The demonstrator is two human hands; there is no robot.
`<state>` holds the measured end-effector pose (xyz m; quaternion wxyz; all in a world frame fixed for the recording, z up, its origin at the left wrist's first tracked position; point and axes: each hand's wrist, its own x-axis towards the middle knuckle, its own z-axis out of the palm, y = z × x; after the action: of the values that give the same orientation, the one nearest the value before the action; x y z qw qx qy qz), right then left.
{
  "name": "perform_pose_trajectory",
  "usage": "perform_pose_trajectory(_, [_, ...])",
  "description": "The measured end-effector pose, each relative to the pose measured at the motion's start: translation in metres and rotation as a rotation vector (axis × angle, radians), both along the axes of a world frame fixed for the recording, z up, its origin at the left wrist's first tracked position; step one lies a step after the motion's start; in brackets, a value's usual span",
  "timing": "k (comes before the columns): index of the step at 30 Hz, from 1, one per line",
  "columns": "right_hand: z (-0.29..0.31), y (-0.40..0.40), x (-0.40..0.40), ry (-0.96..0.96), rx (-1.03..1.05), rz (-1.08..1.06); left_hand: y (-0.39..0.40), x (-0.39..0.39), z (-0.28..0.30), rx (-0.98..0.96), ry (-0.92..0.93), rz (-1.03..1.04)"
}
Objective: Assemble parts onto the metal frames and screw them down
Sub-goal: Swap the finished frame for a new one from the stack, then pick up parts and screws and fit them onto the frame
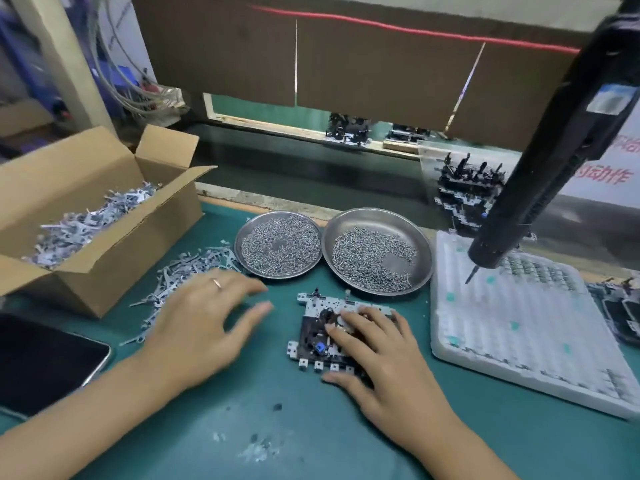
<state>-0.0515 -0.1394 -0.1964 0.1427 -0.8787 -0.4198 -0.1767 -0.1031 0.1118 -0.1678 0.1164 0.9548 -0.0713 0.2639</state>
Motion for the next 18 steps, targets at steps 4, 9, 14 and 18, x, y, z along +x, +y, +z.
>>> perform_pose_trajectory(4, [-0.002, 0.005, 0.001, 0.036, 0.039, -0.027, 0.026, 0.027, 0.001, 0.113, 0.334, 0.392])
perform_pose_trajectory(9, [-0.004, 0.005, 0.001, 0.138, 0.104, -0.034, 0.033, 0.042, -0.007, -0.048, 0.235, 0.446])
perform_pose_trajectory(14, [-0.003, 0.006, 0.002, 0.201, 0.139, -0.041, 0.031, 0.051, -0.007, -0.201, 0.120, 0.380])
perform_pose_trajectory(18, [-0.002, 0.007, 0.002, 0.234, 0.140, -0.048, 0.024, 0.053, -0.012, -0.311, 0.097, 0.357])
